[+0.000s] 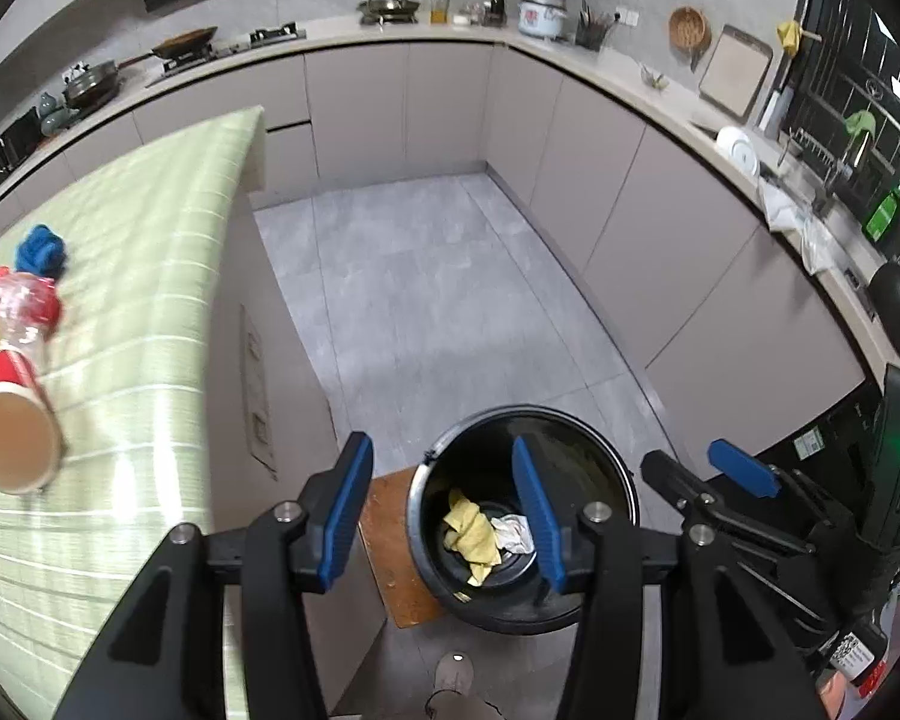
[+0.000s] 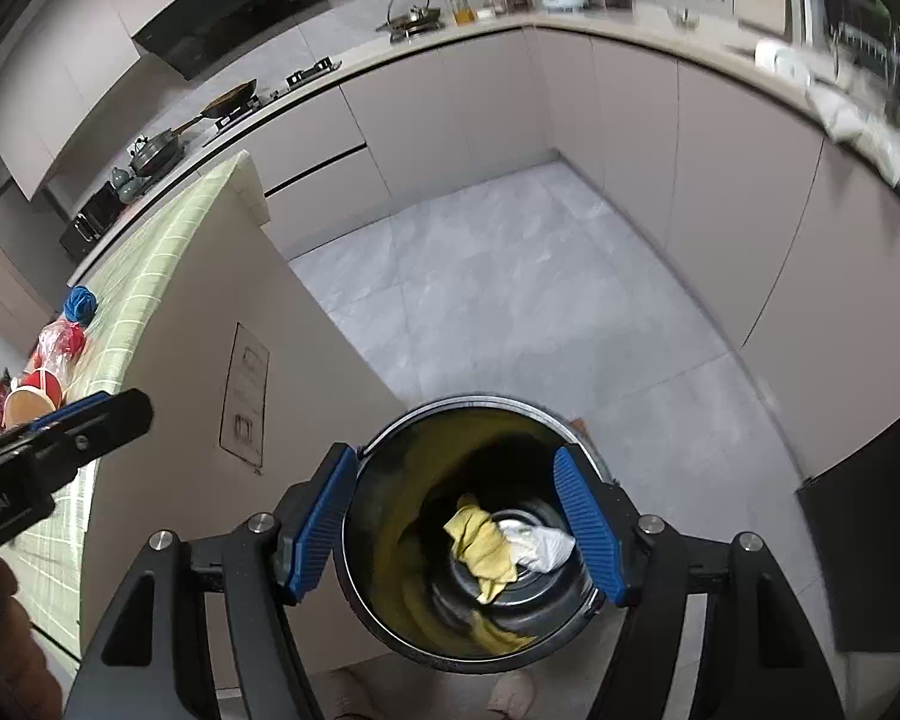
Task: Collect trash
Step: 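Open both tools to drop the cloth and tissue into the bucket, then move both tools back toward the remaining trash on the island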
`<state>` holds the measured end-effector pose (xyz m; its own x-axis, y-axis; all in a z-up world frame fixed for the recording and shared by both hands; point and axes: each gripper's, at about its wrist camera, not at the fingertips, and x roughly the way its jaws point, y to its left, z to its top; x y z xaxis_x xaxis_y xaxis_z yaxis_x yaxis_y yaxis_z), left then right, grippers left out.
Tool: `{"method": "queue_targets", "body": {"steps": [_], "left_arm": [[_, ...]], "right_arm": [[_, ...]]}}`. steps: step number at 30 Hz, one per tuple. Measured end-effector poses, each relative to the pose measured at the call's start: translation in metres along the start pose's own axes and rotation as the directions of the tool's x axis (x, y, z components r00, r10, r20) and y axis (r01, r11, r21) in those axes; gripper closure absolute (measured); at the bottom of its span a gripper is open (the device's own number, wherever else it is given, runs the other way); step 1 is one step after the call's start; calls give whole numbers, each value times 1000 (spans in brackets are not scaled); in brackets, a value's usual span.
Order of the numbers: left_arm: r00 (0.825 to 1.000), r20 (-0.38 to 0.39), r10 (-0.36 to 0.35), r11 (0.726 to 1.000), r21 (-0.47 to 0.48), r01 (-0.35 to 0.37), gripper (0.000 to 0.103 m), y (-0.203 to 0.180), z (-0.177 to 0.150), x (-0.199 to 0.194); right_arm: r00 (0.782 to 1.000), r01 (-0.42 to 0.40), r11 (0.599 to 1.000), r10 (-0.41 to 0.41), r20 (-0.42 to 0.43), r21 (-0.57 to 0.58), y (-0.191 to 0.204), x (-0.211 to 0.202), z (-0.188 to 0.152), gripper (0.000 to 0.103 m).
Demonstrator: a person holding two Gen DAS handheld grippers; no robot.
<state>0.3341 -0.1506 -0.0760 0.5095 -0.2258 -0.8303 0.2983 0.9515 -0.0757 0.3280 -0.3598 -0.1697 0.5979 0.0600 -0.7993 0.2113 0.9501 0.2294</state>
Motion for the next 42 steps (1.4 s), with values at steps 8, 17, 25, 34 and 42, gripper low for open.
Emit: {"method": "queue_targets", "body": {"steps": [8,17,25,34,42], "left_arm": [[998,59,5,1000,-21,-4,51,48,-1,-29],[989,63,-136,989,-55,139,47,88,-13,-66],[953,84,-292,956,59,287,42,72,-9,-110],[981,110,-162,987,-2,164,40,122,-21,-117],[996,73,47,989,-143,-36,41,222,-58,-116]], "right_arm": [[978,90,994,-75,195,-66,57,-64,14,19],[961,97,995,-90,260,-13,103,-90,12,2],[951,87,996,-91,296,26,118,-119,-3,2],[949,29,998,-8,316,-62,166,-133,-8,2],[955,-103,974,153,252,-200,250,-105,-16,2]]}}
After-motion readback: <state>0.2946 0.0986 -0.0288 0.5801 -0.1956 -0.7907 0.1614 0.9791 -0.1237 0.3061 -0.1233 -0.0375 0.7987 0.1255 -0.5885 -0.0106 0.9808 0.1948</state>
